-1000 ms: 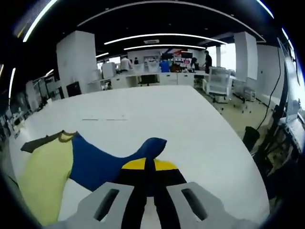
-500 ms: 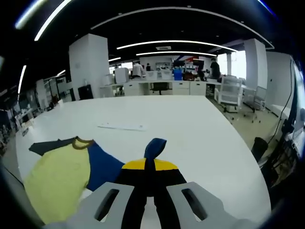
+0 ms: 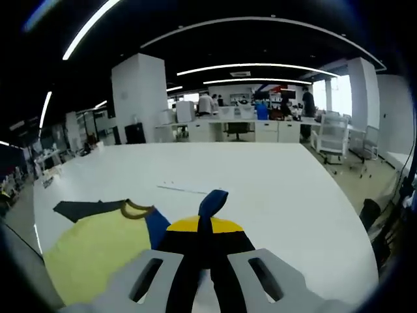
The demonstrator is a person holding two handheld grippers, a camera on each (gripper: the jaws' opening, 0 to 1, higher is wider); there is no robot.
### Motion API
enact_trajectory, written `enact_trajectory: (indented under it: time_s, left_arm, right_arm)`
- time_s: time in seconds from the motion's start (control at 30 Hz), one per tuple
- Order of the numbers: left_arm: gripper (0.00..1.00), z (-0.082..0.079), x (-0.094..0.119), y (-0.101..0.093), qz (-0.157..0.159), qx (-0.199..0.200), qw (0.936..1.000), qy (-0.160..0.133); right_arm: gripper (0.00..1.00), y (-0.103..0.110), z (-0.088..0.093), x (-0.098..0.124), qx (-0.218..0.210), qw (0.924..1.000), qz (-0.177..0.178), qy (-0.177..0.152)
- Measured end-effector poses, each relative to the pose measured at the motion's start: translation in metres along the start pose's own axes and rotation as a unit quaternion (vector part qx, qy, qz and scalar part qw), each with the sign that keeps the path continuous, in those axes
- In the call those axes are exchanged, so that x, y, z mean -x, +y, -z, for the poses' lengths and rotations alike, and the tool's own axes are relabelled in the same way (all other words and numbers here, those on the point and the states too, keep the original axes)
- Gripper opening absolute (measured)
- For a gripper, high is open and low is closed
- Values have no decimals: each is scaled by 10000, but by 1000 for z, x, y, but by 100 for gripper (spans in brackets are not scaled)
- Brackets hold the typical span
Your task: Fold the garment on the visible template until the final outline fits inside the template.
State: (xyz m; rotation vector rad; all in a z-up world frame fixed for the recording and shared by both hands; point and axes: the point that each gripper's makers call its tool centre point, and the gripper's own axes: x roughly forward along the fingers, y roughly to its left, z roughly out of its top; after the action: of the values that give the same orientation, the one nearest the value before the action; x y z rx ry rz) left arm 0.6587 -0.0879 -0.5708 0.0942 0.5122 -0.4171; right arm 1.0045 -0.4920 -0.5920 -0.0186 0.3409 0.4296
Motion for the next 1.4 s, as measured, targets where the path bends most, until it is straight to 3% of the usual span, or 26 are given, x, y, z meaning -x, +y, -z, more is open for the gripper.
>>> enact_trajectory:
  time_s: [0.67, 1.13, 1.4]
  left_arm:
    - [100, 10, 7, 8, -63, 210, 9997, 51]
    - [99, 9, 7, 14, -63, 257, 9996, 26]
    - [99, 12, 9, 15, -25, 331, 9994, 65]
  right_arm:
    - [3, 63, -39, -30, 229, 9979, -568, -211]
    - [3, 104, -58, -47, 222, 9945, -975, -309]
    - [3, 129, -64, -57, 464, 9923, -1108, -316]
